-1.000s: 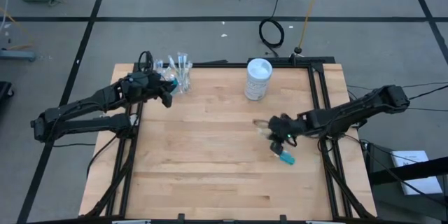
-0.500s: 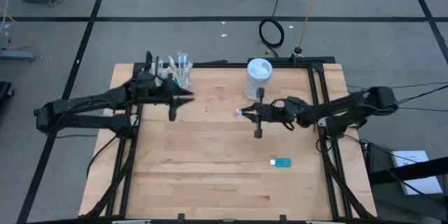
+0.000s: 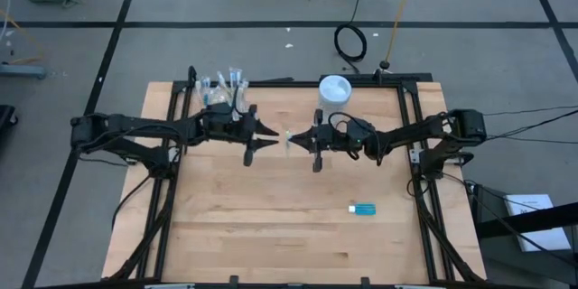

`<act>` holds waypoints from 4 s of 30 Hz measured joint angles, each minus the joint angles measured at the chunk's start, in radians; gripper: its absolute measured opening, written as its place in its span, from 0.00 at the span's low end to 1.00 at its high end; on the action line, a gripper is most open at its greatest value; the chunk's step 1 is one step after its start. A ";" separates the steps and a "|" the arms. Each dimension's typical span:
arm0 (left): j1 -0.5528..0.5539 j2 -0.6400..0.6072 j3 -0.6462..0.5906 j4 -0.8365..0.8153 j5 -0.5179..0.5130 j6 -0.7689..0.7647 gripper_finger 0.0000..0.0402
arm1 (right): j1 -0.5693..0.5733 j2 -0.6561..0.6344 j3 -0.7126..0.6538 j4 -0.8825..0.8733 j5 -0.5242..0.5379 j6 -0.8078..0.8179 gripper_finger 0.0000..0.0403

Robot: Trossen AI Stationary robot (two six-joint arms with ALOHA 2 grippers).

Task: Pick & Place toothbrushing station
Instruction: Put the green toothbrush into the transparent organizer

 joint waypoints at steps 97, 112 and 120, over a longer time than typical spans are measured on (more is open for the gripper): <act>0.322 -0.210 -0.344 0.205 -0.688 -0.099 0.06 | -0.041 -0.048 0.008 -0.303 0.236 -0.034 0.34; 0.322 -0.040 -0.345 0.206 -0.690 -0.215 0.12 | -0.048 -0.048 0.008 -0.248 0.233 -0.056 0.33; 0.322 -0.038 -0.342 0.146 -0.691 -0.132 0.12 | -0.048 -0.048 0.008 -0.251 0.234 -0.056 0.33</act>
